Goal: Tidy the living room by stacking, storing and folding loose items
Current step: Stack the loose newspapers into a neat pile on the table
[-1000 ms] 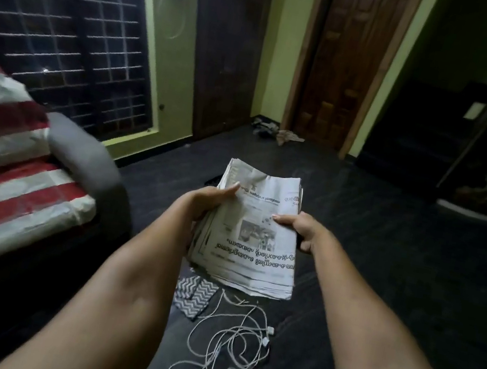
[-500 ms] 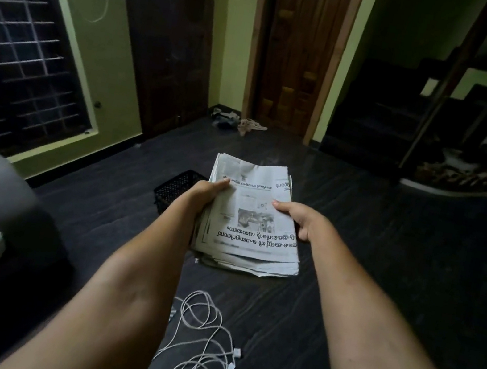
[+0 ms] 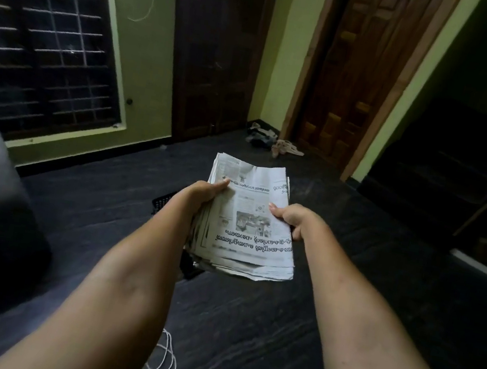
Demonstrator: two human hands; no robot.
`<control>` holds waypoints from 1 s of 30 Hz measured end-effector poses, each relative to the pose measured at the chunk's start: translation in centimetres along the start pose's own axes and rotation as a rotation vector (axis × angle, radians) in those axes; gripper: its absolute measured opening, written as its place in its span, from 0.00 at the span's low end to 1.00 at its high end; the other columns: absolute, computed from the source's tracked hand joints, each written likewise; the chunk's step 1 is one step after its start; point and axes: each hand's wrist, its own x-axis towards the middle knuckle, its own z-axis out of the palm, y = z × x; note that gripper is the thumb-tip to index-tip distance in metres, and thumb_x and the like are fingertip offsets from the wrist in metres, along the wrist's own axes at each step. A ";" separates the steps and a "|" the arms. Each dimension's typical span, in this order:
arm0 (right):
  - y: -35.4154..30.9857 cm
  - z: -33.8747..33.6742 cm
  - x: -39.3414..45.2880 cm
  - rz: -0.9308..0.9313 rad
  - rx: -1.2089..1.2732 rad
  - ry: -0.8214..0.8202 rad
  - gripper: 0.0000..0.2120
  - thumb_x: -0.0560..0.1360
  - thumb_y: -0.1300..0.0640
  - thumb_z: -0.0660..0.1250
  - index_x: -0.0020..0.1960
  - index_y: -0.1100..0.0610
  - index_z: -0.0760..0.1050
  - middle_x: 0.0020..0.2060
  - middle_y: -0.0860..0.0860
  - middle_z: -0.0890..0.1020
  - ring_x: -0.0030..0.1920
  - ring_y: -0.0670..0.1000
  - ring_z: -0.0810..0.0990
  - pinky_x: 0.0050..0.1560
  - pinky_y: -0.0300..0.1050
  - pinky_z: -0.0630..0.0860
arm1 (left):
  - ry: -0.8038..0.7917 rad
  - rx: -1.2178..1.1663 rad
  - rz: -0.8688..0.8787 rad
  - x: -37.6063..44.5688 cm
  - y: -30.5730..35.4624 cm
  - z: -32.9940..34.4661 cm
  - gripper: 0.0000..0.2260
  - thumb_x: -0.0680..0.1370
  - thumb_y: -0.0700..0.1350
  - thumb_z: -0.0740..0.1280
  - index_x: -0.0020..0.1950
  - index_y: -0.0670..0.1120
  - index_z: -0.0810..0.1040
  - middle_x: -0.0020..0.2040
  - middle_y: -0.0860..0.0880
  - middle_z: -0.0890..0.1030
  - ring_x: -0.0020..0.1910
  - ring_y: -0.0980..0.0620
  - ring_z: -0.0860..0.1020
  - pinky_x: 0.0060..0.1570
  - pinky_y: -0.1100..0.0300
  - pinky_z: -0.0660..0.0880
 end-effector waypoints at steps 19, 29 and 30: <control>-21.9 -10.5 34.9 -0.204 -0.406 -0.150 0.16 0.80 0.56 0.62 0.63 0.65 0.71 0.54 0.61 0.79 0.50 0.59 0.79 0.51 0.54 0.76 | 0.088 -0.272 0.001 30.1 16.6 -1.4 0.41 0.63 0.76 0.62 0.60 0.44 0.78 0.46 0.45 0.81 0.41 0.47 0.80 0.45 0.53 0.77; -35.3 -12.1 48.9 -0.316 -0.683 -0.754 0.16 0.78 0.61 0.64 0.65 0.53 0.67 0.53 0.55 0.79 0.50 0.58 0.81 0.46 0.56 0.81 | 0.176 -0.802 0.020 38.7 19.9 -5.1 0.50 0.62 0.81 0.41 0.45 0.42 0.84 0.46 0.39 0.84 0.43 0.42 0.83 0.45 0.46 0.78; -36.8 -11.9 50.0 -0.312 -0.759 -0.793 0.16 0.79 0.60 0.63 0.65 0.52 0.67 0.54 0.56 0.79 0.53 0.60 0.80 0.51 0.62 0.79 | 0.167 -0.780 0.004 38.8 20.7 -5.0 0.51 0.63 0.81 0.40 0.42 0.41 0.84 0.42 0.39 0.84 0.38 0.42 0.83 0.38 0.49 0.80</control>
